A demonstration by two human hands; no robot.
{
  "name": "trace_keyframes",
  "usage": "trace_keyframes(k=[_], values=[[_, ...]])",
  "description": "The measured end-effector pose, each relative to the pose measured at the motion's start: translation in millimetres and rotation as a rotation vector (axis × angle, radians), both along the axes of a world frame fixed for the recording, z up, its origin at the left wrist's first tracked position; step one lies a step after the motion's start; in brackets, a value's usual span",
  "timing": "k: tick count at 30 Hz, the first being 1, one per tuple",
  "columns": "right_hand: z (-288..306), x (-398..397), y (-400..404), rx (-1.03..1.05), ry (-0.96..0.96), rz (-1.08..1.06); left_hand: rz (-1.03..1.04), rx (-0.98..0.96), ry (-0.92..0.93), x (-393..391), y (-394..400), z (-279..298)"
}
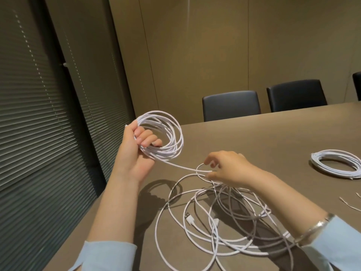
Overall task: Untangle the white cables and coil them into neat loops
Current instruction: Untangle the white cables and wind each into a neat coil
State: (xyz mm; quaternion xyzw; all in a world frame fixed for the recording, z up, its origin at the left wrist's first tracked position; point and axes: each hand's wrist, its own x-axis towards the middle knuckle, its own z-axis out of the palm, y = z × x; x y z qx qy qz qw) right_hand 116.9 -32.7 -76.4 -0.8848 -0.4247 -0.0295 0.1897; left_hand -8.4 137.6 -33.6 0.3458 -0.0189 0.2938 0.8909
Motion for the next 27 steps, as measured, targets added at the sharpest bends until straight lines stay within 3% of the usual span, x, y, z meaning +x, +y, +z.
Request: trace_keyframes(k=[6, 11, 14, 19, 25, 27], values=[[-15.3, 32.3, -6.5, -0.116, 0.005, -0.084, -0.015, -0.109, -0.087, -9.7, 14.3, 1.7], [-26.0, 40.3, -8.5, 0.000, 0.097, -0.014, -0.035, -0.114, -0.097, -11.8, 16.9, 3.1], [-28.9, 30.6, 0.3, 0.141, 0.035, 0.089, -0.053, -0.094, -0.079, -9.8, 11.4, 4.2], [-28.9, 22.1, 4.5, -0.062, -0.163, 0.105, -0.025, -0.033, -0.057, -11.6, 5.3, 8.4], [-0.8, 40.5, -22.3, 0.075, 0.021, -0.208, 0.060, 0.051, 0.022, -18.4, 12.3, 6.9], [9.9, 42.3, -32.3, 0.194, 0.256, -0.217, 0.044, 0.076, 0.057, -19.4, 14.7, 6.1]])
